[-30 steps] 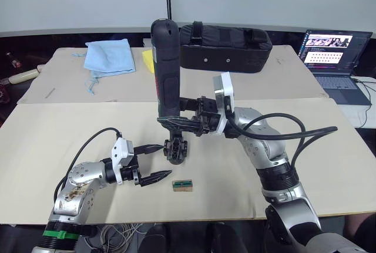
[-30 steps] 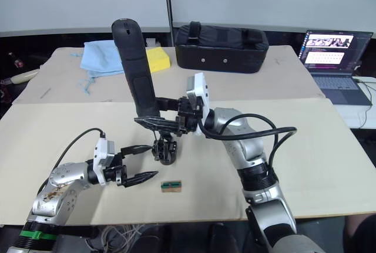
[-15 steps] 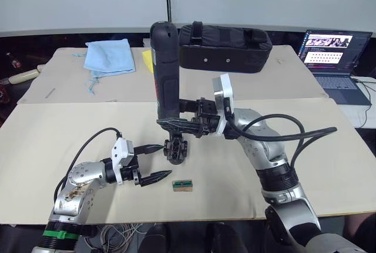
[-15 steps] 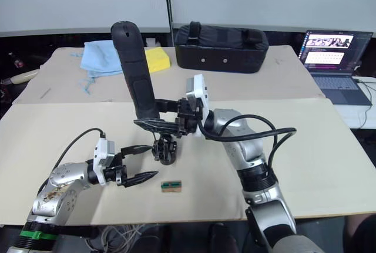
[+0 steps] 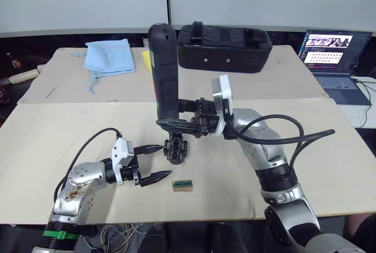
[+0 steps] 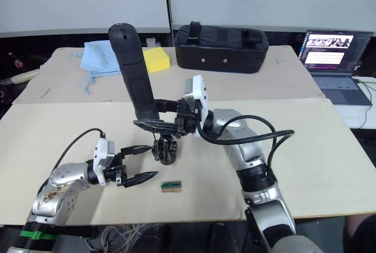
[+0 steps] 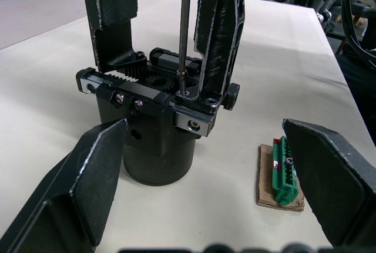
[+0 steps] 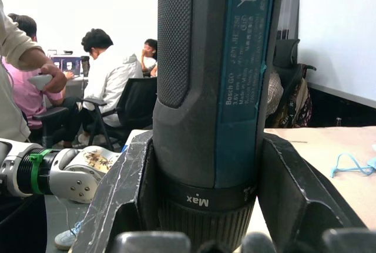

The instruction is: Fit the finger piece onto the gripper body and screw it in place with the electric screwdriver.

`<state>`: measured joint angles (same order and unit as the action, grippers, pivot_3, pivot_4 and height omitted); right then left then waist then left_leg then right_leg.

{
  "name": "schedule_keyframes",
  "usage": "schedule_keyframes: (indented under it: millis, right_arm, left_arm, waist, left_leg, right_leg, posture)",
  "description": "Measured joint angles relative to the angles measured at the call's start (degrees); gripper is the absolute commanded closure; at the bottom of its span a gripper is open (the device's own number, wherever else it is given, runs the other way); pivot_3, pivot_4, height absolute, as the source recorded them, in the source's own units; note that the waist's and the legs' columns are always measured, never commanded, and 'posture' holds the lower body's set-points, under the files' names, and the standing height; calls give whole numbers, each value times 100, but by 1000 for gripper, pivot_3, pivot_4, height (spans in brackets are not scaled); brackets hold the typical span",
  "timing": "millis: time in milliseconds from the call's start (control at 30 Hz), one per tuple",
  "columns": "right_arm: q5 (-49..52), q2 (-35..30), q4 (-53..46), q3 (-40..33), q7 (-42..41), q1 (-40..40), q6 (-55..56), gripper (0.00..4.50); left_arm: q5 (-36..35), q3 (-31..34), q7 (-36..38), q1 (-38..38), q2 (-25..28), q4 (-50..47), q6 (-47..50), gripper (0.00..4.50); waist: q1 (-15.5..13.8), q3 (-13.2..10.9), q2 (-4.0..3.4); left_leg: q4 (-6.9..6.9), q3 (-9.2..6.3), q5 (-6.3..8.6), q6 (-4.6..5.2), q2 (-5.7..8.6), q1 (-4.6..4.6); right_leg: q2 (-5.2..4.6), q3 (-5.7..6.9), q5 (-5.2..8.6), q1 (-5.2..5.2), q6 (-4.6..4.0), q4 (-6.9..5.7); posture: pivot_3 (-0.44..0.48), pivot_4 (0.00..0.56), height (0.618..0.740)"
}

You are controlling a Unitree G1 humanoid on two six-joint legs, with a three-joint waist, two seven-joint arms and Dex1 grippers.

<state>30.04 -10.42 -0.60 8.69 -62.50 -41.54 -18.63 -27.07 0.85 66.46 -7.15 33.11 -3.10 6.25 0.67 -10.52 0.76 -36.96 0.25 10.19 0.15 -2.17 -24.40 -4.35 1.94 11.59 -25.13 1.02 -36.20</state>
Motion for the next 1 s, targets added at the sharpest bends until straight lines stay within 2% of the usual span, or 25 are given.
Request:
schedule_keyframes:
  millis: [367,1000]
  right_arm:
    - [-13,8,9,2,-98,0,40,2572]
    - [-14,16,6,87,-92,38,39,2572]
  left_arm:
    - [49,-36,-5,-3,0,37,-7,0]
    - [679,-347,-252,-262,-210,525,-78,0]
  waist:
    - [0,0,0]
    - [0,0,1]
  left_leg:
    - [0,0,0,0,0,0]
    - [0,0,0,0,0,1]
  right_leg:
    - [0,0,0,0,0,0]
    - [1,-1,0,0,0,-3]
  posture:
    - [0,150,740]
    - [0,150,740]
